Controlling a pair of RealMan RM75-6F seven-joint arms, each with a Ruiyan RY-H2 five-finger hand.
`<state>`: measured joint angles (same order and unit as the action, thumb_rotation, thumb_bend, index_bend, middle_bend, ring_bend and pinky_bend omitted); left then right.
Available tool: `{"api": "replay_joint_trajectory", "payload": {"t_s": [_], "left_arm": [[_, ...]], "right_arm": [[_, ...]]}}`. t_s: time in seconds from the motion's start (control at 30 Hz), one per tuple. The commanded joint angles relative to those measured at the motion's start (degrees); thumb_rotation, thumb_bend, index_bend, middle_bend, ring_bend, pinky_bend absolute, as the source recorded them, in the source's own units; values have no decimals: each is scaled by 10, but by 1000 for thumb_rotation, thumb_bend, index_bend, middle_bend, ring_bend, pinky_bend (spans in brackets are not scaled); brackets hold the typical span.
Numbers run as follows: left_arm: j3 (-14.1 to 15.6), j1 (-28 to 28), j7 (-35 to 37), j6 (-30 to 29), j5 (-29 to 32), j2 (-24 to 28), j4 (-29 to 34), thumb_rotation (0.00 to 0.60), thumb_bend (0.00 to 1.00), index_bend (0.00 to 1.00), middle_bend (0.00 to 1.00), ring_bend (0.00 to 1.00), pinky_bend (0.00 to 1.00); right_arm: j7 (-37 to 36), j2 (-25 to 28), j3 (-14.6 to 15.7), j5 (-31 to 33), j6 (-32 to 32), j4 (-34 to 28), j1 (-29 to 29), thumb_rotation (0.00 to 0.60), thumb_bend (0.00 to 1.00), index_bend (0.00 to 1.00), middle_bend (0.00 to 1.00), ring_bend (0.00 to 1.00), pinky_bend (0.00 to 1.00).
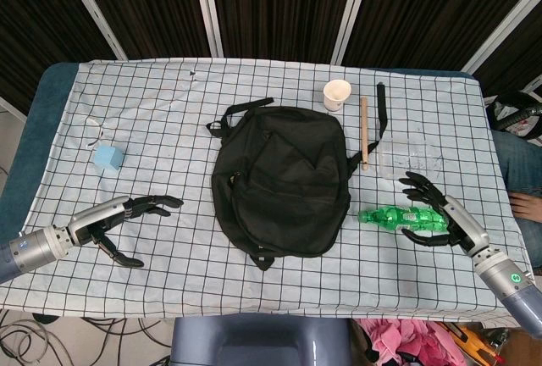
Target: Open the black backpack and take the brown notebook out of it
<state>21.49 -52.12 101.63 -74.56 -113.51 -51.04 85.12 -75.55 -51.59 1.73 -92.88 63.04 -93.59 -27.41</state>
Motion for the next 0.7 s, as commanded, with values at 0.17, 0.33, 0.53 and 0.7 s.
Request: {"api": "replay_joint_trajectory", "payload": {"t_s": [0.17,0.33,0.53,0.7], "left_arm": [[4,5,2,-4,-2,0,-6,600,98,155,84,0,130],[4,12,-1,-13,0,1,-10,600,98,155,84,0,130],[11,27,-9,-27,-4,1,-12,600,98,155,84,0,132],[9,31,-15,-29,2,7,-7,600,98,155,84,0,132]], "right_arm": [[4,-10,3,0,-5,6,0,600,205,53,82,126,123],[12,-11,1,2,-1,2,2,600,205,53,82,126,123],[71,-11,4,1,7,-8,11,600,206,53,82,126,123],[114,-11,-2,13,16,-26,18,600,205,54,82,126,123]]}}
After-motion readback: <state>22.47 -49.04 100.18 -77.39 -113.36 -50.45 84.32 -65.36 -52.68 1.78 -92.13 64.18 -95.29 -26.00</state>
